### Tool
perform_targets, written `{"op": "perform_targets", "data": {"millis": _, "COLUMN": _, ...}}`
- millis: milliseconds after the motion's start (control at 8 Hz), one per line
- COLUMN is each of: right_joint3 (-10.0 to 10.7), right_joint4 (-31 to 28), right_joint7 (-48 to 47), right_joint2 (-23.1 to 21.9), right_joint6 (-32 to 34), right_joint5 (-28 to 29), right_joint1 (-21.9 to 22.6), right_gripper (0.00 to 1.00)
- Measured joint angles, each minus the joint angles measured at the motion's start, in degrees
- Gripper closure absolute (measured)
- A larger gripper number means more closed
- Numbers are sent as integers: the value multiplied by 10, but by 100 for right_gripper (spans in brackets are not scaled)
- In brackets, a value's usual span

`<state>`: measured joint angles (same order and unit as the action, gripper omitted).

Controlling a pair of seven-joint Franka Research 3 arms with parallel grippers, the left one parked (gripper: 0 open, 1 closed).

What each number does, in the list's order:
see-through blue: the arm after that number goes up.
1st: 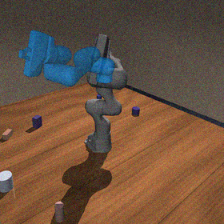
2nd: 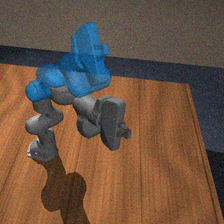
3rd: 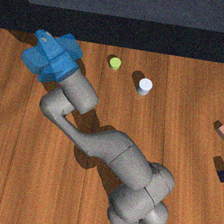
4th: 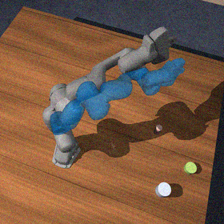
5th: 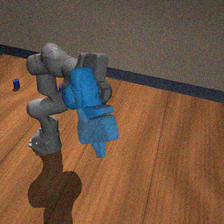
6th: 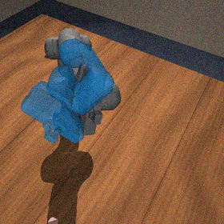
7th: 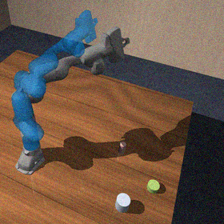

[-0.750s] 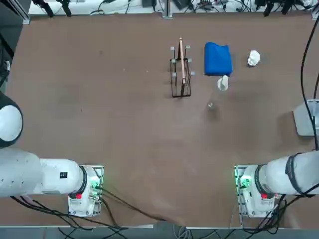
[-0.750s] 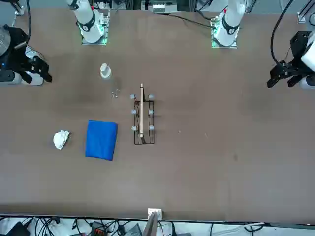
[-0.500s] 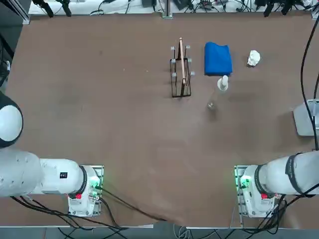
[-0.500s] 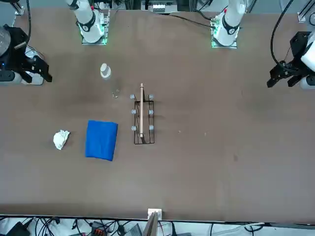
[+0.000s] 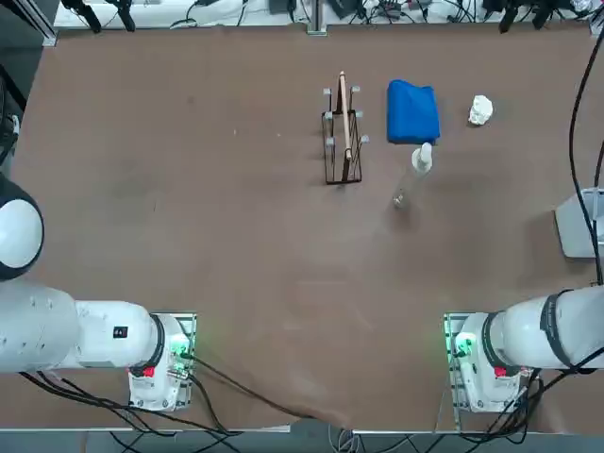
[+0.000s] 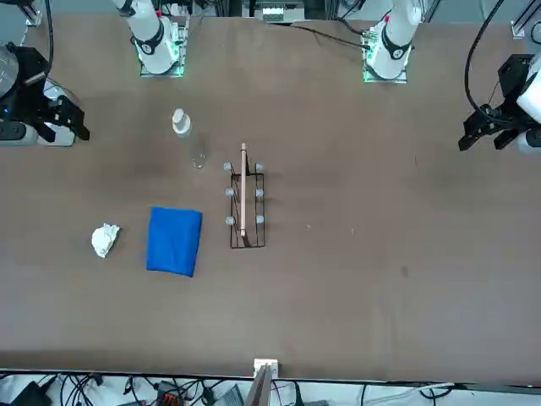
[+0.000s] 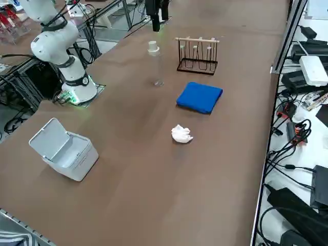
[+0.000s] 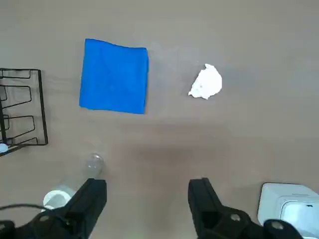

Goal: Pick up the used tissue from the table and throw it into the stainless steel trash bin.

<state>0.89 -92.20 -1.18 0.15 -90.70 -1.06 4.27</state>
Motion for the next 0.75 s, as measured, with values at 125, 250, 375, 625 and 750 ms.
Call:
{"op": "perform_targets", "data": {"millis": 125, "right_joint3": 1, "right_joint4": 0, "right_joint7": 1, "right_joint2": 16, "right_joint6": -17, "right_joint5": -2, "right_joint1": -1, "right_gripper": 0}}
{"op": "perform_targets", "data": {"millis": 250, "right_joint3": 4, "right_joint4": -1, "right_joint7": 13, "right_joint2": 41, "right_joint6": -50, "right_joint5": -7, "right_joint1": -4, "right_gripper": 0}}
{"op": "perform_targets", "data": {"millis": 375, "right_joint3": 7, "right_joint4": -3, "right_joint7": 46, "right_joint2": 74, "right_joint6": -91, "right_joint5": -13, "right_joint1": -13, "right_gripper": 0}}
{"op": "perform_targets", "data": {"millis": 625, "right_joint3": 10, "right_joint4": -7, "right_joint7": 139, "right_joint2": 152, "right_joint6": -173, "right_joint5": -13, "right_joint1": -54, "right_gripper": 0}}
{"op": "perform_targets", "data": {"millis": 750, "right_joint3": 10, "right_joint4": -8, "right_joint7": 165, "right_joint2": 193, "right_joint6": -211, "right_joint5": -13, "right_joint1": -73, "right_gripper": 0}}
